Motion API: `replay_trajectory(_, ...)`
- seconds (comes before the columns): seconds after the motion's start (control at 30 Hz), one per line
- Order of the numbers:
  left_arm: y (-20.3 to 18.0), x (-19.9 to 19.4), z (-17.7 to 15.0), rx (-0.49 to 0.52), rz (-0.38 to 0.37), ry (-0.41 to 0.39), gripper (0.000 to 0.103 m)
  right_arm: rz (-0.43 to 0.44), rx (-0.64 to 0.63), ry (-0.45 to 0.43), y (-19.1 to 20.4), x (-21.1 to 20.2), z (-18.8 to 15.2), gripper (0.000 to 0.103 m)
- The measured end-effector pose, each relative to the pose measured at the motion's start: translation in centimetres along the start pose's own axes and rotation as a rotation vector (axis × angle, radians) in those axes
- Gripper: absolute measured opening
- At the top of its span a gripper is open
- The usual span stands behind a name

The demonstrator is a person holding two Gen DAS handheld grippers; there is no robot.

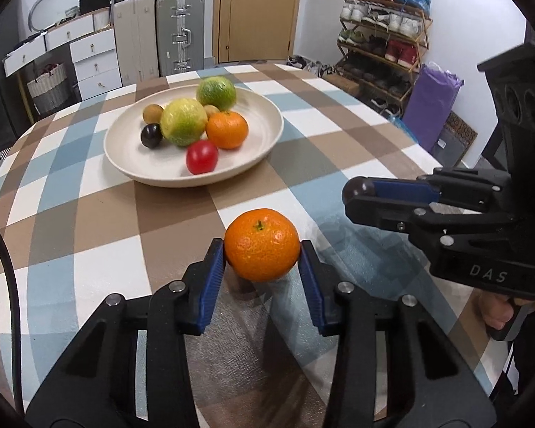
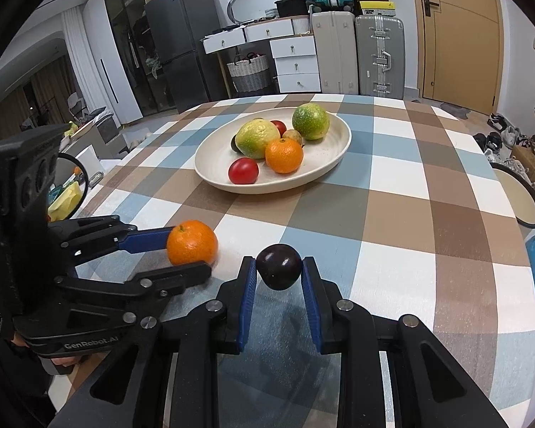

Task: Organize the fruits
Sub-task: 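Carry the orange and plum over the plate and open both tools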

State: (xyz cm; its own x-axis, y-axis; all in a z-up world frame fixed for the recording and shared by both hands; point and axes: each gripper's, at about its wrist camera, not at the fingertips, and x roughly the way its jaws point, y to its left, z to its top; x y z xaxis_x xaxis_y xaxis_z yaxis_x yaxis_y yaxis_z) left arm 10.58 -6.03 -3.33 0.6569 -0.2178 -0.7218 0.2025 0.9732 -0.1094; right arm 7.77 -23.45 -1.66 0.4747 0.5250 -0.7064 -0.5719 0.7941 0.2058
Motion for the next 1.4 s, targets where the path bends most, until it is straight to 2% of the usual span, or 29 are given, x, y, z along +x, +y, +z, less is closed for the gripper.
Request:
replay_trajectory(0.3,2.6,-2.0,1.0,-0.057,0.043,-0.094,0.039,0.004,-0.001,-0.032,0.5,0.1,1.2,0.027)
replay_trajectory(0.53,4.6,-2.3,1.9,-0.087,0.069,-0.121,0.039,0.008,-0.001,-0.045,0.8,0.9,2.2,0.027)
replay_trajectory(0.87,7.2,-0.9,3.7,-0.155,0.099,-0.141,0.039,0.014,0.019,-0.087,0.5,1.9,4.3,0.027)
replay_trajectory(1.13,8.0,1.0,5.6,-0.142,0.137,-0.148,0.039,-0.004,0.081,-0.154,-1.1,2.2,6.8,0.027)
replay_trajectory(1.4,8.6,2.7,7.0,-0.131,0.151,-0.154,0.039,-0.008,0.093,-0.156,-2.0,3.9,8.8,0.027)
